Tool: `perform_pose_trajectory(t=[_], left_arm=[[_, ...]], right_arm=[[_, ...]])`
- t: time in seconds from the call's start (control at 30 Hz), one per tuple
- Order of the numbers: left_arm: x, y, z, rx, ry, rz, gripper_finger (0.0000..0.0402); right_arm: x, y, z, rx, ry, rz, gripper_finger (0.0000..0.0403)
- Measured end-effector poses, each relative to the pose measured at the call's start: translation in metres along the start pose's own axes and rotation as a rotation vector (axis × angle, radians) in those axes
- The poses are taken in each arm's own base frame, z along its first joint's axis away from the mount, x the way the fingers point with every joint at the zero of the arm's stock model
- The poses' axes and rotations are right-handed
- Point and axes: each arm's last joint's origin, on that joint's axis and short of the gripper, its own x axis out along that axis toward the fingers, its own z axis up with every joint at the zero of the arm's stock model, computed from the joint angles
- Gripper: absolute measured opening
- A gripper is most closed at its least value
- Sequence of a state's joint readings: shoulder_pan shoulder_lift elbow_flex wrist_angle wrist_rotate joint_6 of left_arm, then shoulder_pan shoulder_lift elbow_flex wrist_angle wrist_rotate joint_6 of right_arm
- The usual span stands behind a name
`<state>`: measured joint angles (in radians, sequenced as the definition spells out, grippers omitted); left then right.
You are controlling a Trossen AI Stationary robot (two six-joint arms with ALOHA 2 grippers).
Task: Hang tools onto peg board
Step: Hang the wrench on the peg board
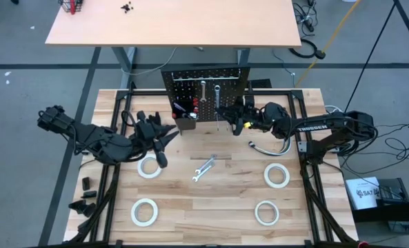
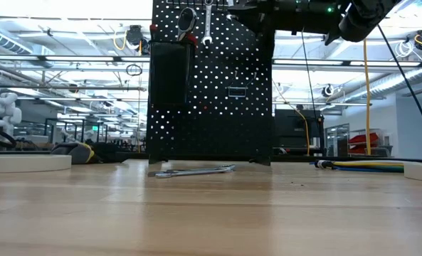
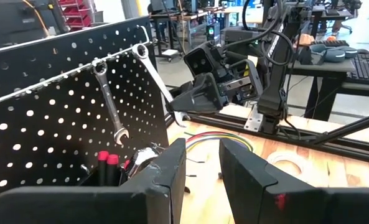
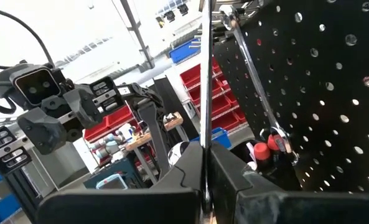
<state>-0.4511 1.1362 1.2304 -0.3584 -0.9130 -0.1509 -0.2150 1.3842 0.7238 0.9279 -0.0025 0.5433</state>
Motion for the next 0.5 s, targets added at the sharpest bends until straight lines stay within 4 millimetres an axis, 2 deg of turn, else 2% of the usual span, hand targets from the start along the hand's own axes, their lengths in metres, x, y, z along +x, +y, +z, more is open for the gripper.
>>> perform_pose_trajectory(t=[0.33,0.5], left_arm=[[0.0,0.0,0.0,0.0,-0.002,0.009,0.01],[0.0,0.0,0.0,-0.001,-0.001,0.009,0.01]], right_arm=[[0.013,0.009,0.014,-0.054,0.004,0.003,0.0003],[0.013,0.008,0.012,-0.053,0.026,-0.01,0.0003]])
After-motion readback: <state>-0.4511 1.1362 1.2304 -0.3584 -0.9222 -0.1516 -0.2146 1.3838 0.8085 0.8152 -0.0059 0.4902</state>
